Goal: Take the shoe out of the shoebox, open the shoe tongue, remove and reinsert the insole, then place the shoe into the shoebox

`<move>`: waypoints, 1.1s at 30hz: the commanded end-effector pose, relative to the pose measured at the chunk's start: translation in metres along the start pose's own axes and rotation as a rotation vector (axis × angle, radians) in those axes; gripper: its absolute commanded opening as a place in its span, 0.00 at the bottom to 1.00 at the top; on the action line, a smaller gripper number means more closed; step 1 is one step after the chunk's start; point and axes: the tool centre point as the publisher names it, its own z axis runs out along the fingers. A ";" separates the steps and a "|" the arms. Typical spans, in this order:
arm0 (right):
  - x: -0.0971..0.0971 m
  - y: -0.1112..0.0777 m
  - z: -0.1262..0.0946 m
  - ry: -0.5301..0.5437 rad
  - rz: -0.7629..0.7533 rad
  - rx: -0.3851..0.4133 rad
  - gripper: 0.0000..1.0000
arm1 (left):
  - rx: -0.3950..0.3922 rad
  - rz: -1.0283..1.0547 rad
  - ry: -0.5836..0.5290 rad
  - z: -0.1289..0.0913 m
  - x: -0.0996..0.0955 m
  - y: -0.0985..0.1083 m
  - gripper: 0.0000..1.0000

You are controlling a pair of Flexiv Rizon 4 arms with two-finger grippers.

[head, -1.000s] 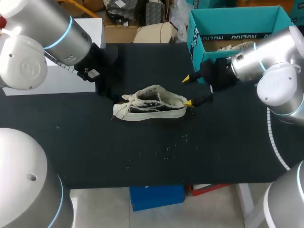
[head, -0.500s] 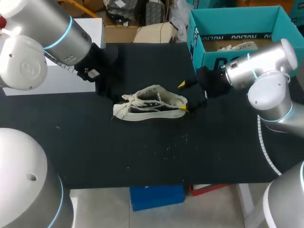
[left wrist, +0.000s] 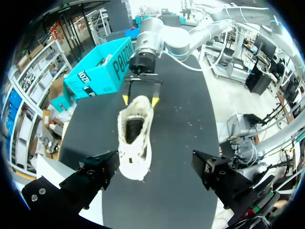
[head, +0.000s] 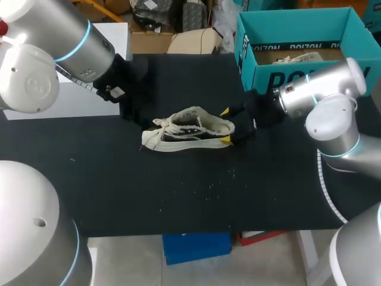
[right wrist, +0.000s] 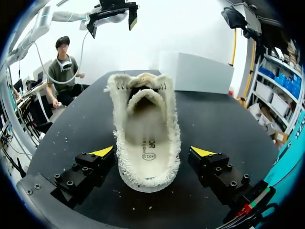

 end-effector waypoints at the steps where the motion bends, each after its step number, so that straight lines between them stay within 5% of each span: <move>1: -0.003 -0.003 0.007 0.005 0.004 -0.002 1.00 | 0.005 0.002 -0.003 0.001 0.001 0.001 1.00; 12: 0.002 -0.008 0.018 0.026 0.012 -0.014 1.00 | 0.005 0.002 -0.003 0.001 0.001 0.001 1.00; 13: 0.002 -0.008 0.019 0.037 0.005 -0.012 0.47 | 0.005 0.002 -0.003 0.001 0.001 0.001 1.00; 14: 0.003 -0.009 0.021 0.049 0.003 -0.010 0.08 | 0.005 0.002 -0.003 0.001 0.001 0.001 1.00; 15: 0.005 -0.010 0.021 0.068 0.006 -0.011 0.00 | 0.005 0.002 -0.003 0.001 0.001 0.001 1.00; 21: 0.005 -0.010 0.021 0.068 0.006 -0.011 0.00 | 0.001 0.010 -0.008 0.000 0.000 -0.001 1.00; 26: 0.005 -0.010 0.021 0.068 0.006 -0.011 0.00 | -0.101 -0.309 -0.086 0.000 -0.001 -0.007 1.00; 30: 0.005 -0.010 0.021 0.068 0.006 -0.011 0.00 | -0.254 -0.487 -0.127 0.009 0.002 -0.014 1.00; 33: 0.005 -0.010 0.021 0.068 0.006 -0.011 0.00 | -0.232 -0.422 -0.091 0.014 0.005 -0.021 1.00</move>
